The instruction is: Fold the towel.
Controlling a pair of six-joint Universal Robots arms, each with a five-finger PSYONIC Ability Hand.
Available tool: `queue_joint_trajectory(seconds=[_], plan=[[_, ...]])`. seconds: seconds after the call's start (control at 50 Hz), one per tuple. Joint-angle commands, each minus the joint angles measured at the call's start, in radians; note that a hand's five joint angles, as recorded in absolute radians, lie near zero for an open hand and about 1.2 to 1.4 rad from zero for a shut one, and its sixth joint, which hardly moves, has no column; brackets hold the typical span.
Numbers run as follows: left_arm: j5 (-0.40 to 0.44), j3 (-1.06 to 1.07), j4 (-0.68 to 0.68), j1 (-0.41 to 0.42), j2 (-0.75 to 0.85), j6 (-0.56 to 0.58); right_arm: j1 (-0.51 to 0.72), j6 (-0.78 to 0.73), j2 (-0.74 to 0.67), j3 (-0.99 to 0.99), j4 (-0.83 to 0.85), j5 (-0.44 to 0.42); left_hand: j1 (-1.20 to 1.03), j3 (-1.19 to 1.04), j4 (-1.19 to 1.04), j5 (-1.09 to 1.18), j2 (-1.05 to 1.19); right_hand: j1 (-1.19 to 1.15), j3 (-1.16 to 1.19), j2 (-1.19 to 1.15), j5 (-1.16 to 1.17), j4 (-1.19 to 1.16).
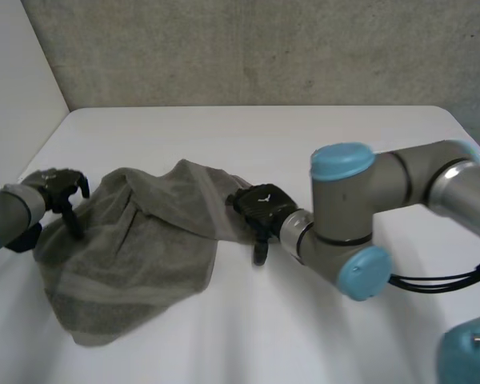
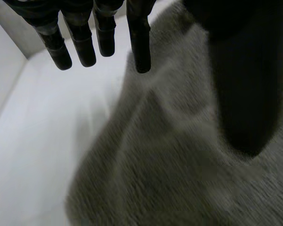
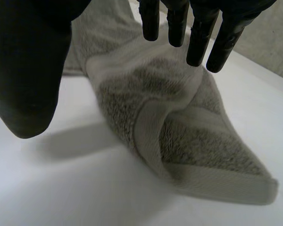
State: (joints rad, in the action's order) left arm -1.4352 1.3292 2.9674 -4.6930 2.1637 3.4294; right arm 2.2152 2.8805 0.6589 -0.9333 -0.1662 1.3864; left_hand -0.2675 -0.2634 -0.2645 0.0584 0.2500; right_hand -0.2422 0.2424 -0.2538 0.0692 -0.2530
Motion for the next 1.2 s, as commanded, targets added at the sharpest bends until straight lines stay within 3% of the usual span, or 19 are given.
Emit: queue_joint_trajectory(seconds=[0.02, 0.04, 0.06, 0.08, 0.1, 0.24, 0.32, 0.4, 0.54, 0.62, 0.78, 1.0, 1.12, 1.2], plan=[[0.154, 0.221, 0.004, -0.019, -0.157, -0.001, 0.014, -0.023, -0.076, 0.076, 0.019, 0.069, 0.057, 0.053, 0.054, -0.022, -0.039, -0.427, 0.427, -0.415, 0.425, -0.416], [0.154, 0.222, 0.004, -0.019, -0.157, -0.001, 0.014, -0.029, -0.077, 0.082, 0.02, 0.066, 0.057, 0.053, 0.054, -0.022, -0.039, -0.802, 0.802, -0.79, 0.8, -0.791], [0.191, 0.267, 0.005, -0.018, -0.2, -0.001, 0.014, -0.029, -0.077, 0.082, 0.02, 0.066, 0.057, 0.053, 0.054, -0.022, -0.039, -0.806, 0.805, -0.794, 0.804, -0.795], [0.191, 0.268, 0.005, -0.018, -0.2, -0.001, 0.009, -0.035, -0.074, 0.082, 0.023, 0.065, 0.057, 0.053, 0.054, -0.022, -0.039, -1.117, 1.117, -1.105, 1.115, -1.106], [0.22, 0.304, 0.007, -0.015, -0.24, -0.001, 0.003, -0.032, -0.065, 0.08, 0.024, 0.066, 0.06, 0.056, 0.057, -0.025, -0.042, -1.154, 1.153, -1.142, 1.152, -1.143], [0.309, 0.441, 0.018, 0.017, -0.389, -0.001, -0.069, -0.029, 0.048, 0.03, 0.027, 0.066, 0.063, 0.059, 0.06, -0.028, -0.045, -1.154, 1.154, -1.142, 1.153, -1.143], [0.334, 0.488, 0.042, 0.069, -0.4, 0.002, -0.21, -0.035, 0.123, -0.015, 0.04, 0.068, 0.063, 0.059, 0.06, -0.028, -0.045, -1.154, 1.154, -1.142, 1.153, -1.143], [0.332, 0.553, 0.113, 0.16, -0.401, 0.01, -0.281, -0.035, 0.146, -0.033, 0.042, 0.071, 0.06, 0.056, 0.057, -0.025, -0.042, -1.154, 1.154, -1.142, 1.153, -1.143], [0.32, 0.619, 0.228, 0.224, -0.383, 0.01, -0.393, -0.035, 0.174, -0.122, 0.039, 0.063, 0.051, 0.047, 0.048, -0.017, -0.034, -1.154, 1.154, -1.142, 1.153, -1.143], [0.308, 0.628, 0.251, 0.252, -0.349, 0.011, -0.41, -0.032, 0.195, -0.172, 0.045, 0.062, 0.045, 0.041, 0.042, -0.011, -0.028, -1.154, 1.154, -1.142, 1.153, -1.143], [0.182, 0.622, 0.266, 0.283, -0.271, 0.054, -0.411, -0.03, 0.251, -0.279, 0.079, 0.034, -0.002, -0.006, -0.005, 0.036, 0.019, -1.154, 1.154, -1.142, 1.153, -1.143], [0.157, 0.617, 0.298, 0.283, -0.222, 0.12, -0.411, -0.03, 0.312, -0.367, 0.119, 0.016, -0.066, -0.07, -0.069, 0.101, 0.084, -1.154, 1.154, -1.142, 1.153, -1.143], [0.156, 0.614, 0.298, 0.28, -0.237, 0.116, -0.413, -0.03, 0.32, -0.391, 0.122, 0.014, -0.225, -0.229, -0.228, 0.259, 0.242, -1.154, 1.154, -1.142, 1.153, -1.143], [0.157, 0.613, 0.298, 0.277, -0.24, 0.113, -0.417, -0.03, 0.326, -0.398, 0.122, 0.013, -0.479, -0.483, -0.482, 0.514, 0.497, -1.154, 1.154, -1.142, 1.153, -1.143]])
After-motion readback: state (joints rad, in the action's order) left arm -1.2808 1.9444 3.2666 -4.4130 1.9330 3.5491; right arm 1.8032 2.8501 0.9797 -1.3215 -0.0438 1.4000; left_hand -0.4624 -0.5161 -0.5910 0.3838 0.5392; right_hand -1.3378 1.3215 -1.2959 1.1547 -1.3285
